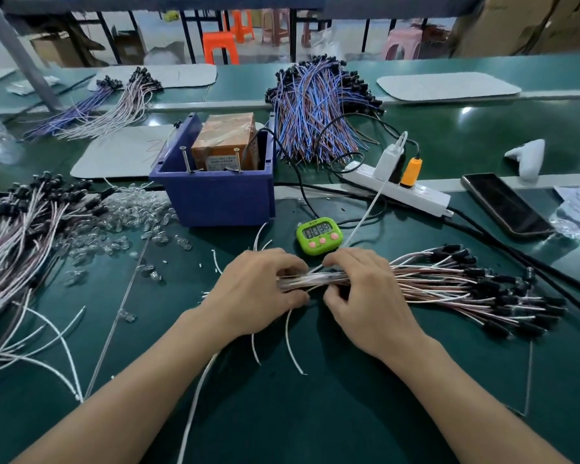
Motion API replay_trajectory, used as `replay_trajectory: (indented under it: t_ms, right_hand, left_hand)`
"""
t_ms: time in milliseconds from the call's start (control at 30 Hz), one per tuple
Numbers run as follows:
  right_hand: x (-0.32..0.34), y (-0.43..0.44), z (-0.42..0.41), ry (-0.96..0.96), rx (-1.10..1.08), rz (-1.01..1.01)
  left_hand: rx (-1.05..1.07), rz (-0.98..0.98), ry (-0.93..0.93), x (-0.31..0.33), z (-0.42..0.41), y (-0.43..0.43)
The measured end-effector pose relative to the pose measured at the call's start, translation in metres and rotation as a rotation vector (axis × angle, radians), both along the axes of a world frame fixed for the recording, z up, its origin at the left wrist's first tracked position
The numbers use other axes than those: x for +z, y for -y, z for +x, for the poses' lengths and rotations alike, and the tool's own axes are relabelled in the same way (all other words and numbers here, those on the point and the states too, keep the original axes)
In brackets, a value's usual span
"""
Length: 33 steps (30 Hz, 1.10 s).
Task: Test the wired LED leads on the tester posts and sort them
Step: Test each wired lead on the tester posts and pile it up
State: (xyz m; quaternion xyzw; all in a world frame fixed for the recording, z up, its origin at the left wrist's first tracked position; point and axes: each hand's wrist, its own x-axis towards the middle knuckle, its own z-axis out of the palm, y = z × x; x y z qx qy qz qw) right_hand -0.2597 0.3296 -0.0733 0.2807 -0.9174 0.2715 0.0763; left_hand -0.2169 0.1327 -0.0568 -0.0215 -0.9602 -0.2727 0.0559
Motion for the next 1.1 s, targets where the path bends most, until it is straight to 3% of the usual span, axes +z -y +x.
replay_trajectory:
  t_ms: [200,333,433,600,733,833,1000,1100]
  right_hand:
    - [0.040,0.076,0.016,0.179,0.197,-0.313]
    - [0.063,0.142,0.018,0.335,0.289,-0.288]
    - [0.072,0.195,0.027,0.419,0.353,-0.231]
    - [0.072,0.292,0.043,0.375,0.503,0.057]
    - [0.060,0.353,0.056,0.259,0.664,0.333]
    - [0.048,0.383,0.062,0.016,0.791,0.563]
    - [0.042,0.401,0.063,0.015,0.723,0.398]
    - [0.045,0.406,0.055,-0.048,0.668,0.360]
  left_hand:
    - [0.237,0.321,-0.113,0.029,0.025,0.039]
    - [0.429,0.445,-0.163,0.038,0.053,0.085]
    - [0.555,0.361,-0.185,0.039,0.075,0.128]
    - [0.955,-0.030,-0.078,0.024,0.105,0.197]
    - [0.964,-0.210,0.147,0.000,0.130,0.238]
    - [0.930,-0.240,0.185,-0.014,0.140,0.248]
    - [0.997,-0.232,-0.027,-0.014,0.142,0.255]
    - [0.963,-0.203,-0.054,-0.015,0.137,0.262]
